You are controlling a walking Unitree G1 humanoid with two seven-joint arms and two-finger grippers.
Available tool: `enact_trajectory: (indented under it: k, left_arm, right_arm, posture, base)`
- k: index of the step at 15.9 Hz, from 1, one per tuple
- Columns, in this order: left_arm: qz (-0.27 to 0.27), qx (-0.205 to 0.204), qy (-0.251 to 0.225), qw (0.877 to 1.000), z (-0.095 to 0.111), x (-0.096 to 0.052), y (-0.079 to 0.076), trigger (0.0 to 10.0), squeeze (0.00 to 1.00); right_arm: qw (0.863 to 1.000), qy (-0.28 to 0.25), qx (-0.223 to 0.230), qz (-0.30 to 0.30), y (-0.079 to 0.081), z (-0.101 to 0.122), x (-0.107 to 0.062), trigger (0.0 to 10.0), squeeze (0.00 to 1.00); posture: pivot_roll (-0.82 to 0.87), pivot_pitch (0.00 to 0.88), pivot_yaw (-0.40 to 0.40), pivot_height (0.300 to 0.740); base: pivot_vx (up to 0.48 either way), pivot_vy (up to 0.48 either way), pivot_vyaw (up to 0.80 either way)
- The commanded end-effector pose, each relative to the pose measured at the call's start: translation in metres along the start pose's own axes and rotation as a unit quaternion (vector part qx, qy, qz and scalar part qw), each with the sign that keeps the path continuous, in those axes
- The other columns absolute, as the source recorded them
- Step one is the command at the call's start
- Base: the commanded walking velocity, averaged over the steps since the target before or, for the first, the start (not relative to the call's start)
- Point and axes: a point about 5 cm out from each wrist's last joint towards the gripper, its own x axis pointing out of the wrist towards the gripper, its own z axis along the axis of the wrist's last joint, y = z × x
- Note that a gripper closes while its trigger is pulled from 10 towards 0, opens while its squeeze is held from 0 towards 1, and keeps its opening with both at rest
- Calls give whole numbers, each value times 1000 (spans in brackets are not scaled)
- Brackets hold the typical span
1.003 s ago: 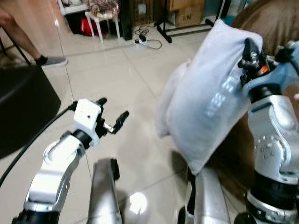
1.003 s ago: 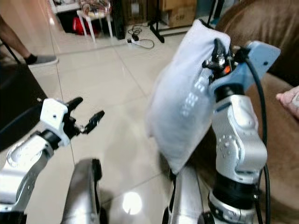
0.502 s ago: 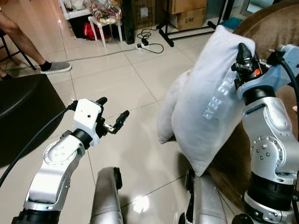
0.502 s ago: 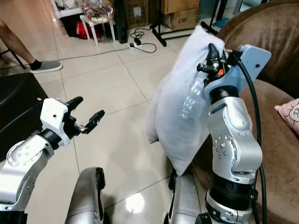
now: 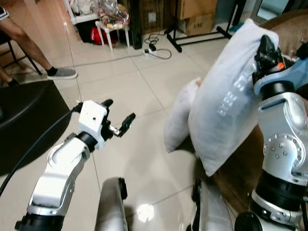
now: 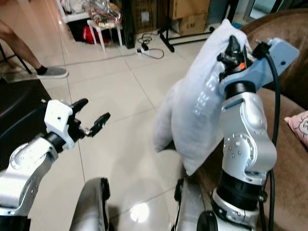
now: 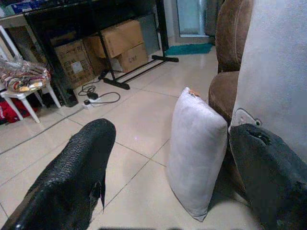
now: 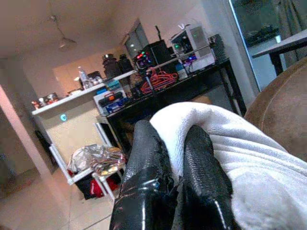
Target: Move the pillow to the sofa from floor
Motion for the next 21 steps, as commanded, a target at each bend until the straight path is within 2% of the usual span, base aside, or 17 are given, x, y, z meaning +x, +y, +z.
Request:
enact_trajectory:
  k: [1, 6, 15, 17, 19, 21]
  left_arm:
    - [5, 7, 0, 1000, 1, 1, 2, 10000, 0]
    - [3, 9, -6, 1000, 4, 6, 2, 10000, 0]
    - [12, 15, -13, 1000, 7, 10, 6, 10000, 0]
    - [13, 16, -12, 1000, 6, 11, 7, 10000, 0]
    - [12, 18, -10, 1000, 5, 12, 8, 10000, 0]
    - [10, 18, -9, 1000, 4, 12, 8, 10000, 0]
  right_arm:
    - [999, -40, -1, 11, 5, 16, 2, 10000, 0]
    - [998, -53, -13, -3, -2, 24, 5, 10000, 0]
    - [998, -40, -26, -33, -14, 19, 3, 10000, 0]
    - [998, -27, -37, -51, -23, 12, -1, 10000, 0]
    - [996, 5, -54, -75, -35, -8, -11, 10000, 0]
    - [995, 13, -57, -80, -38, -13, -15, 10000, 0]
  posture:
    - [-64, 0, 35, 597]
    - [-77, 0, 46, 640]
    - [-86, 0, 60, 698]
    - [-93, 0, 70, 713]
    - [-93, 0, 70, 732]
    - [-99, 0, 82, 740]
  base:
    - [0, 0, 0]
    - [0, 0, 0]
    - [0, 0, 0]
    - [0, 0, 0]
    - [0, 0, 0]
    - [0, 0, 0]
